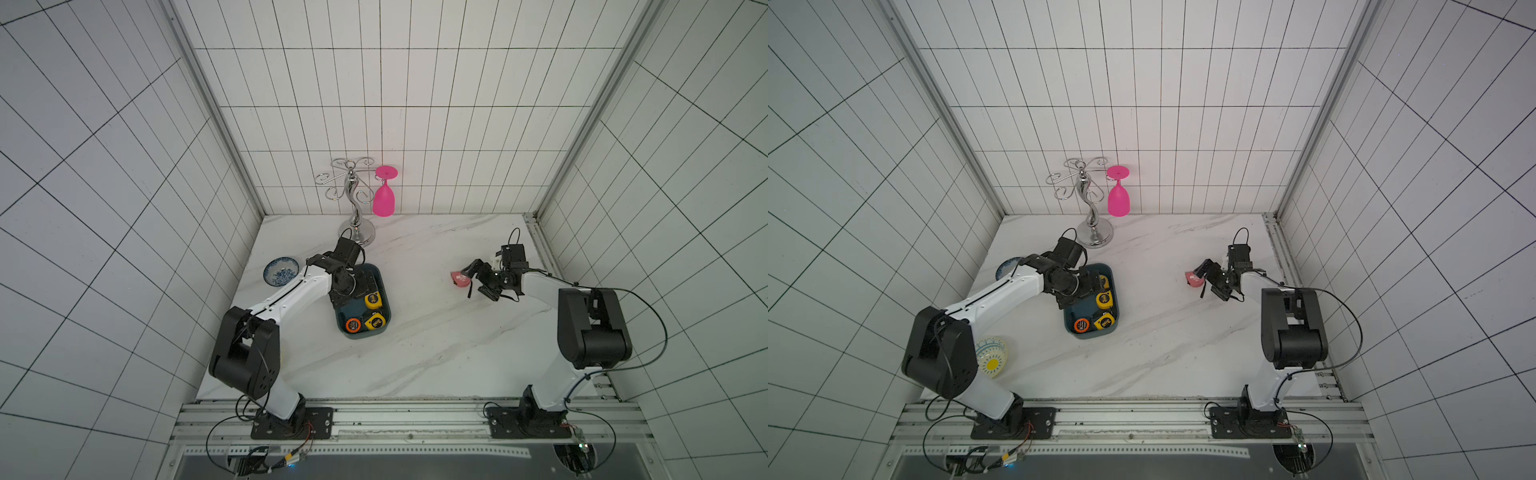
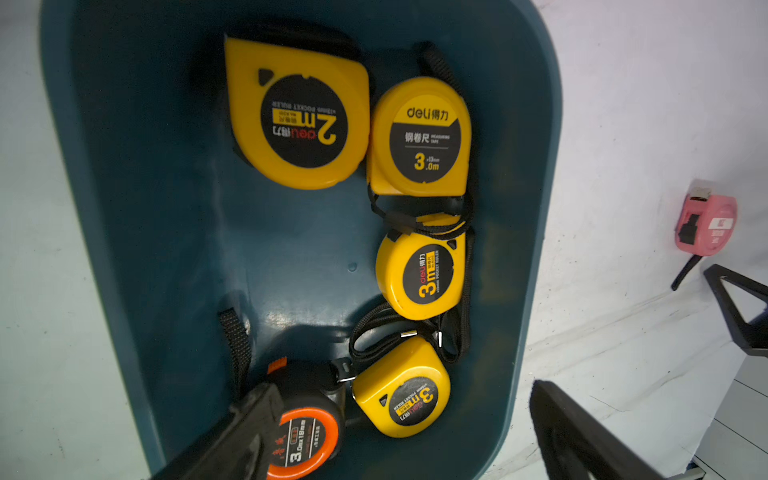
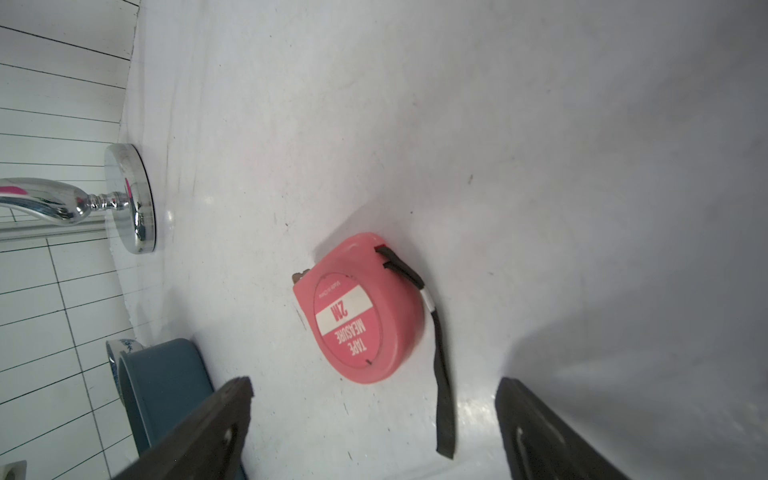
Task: Take the tape measure out of the storage box
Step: Pick up the tape measure from the storage box.
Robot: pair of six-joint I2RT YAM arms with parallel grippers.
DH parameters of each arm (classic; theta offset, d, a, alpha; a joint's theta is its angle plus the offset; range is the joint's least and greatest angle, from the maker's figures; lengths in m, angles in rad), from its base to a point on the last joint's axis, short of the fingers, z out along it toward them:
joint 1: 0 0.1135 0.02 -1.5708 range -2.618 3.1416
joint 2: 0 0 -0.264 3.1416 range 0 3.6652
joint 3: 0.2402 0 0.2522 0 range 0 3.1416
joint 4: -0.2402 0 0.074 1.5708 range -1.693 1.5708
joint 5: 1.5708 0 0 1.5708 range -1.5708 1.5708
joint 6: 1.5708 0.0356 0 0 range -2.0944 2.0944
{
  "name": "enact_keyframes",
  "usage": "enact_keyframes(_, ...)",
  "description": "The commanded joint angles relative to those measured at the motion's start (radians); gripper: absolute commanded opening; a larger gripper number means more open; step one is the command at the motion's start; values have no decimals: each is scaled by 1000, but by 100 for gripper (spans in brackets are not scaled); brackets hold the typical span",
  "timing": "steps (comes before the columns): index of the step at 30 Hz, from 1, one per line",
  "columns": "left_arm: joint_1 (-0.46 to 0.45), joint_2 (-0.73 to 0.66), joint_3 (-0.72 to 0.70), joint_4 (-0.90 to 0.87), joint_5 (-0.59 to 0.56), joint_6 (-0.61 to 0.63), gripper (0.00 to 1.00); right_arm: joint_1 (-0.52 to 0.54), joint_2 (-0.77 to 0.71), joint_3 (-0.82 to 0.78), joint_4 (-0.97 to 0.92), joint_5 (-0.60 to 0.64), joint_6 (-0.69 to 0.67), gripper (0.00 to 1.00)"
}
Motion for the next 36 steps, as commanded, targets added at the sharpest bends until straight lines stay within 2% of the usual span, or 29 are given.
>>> enact_keyframes(1, -13, 41, 33, -14, -15, 39, 98, -7, -64, -14, -96, 51, -47, 100)
enact_keyframes(7, -31, 127, 83, -18, -5, 73, 97, -7, -133, -10, -164, 74, -69, 99)
enact_keyframes(17, -57, 266, 187, -90, -70, 148, 98, -9, -165, -12, -188, 69, -71, 99)
enact_keyframes(30, -67, 357, 242, -107, -127, 138, 97, -12, -157, 2, -182, 55, -68, 99)
enact_keyframes(36, -47, 344, 221, -121, -163, 125, 95, -12, -153, 3, -180, 48, -68, 99)
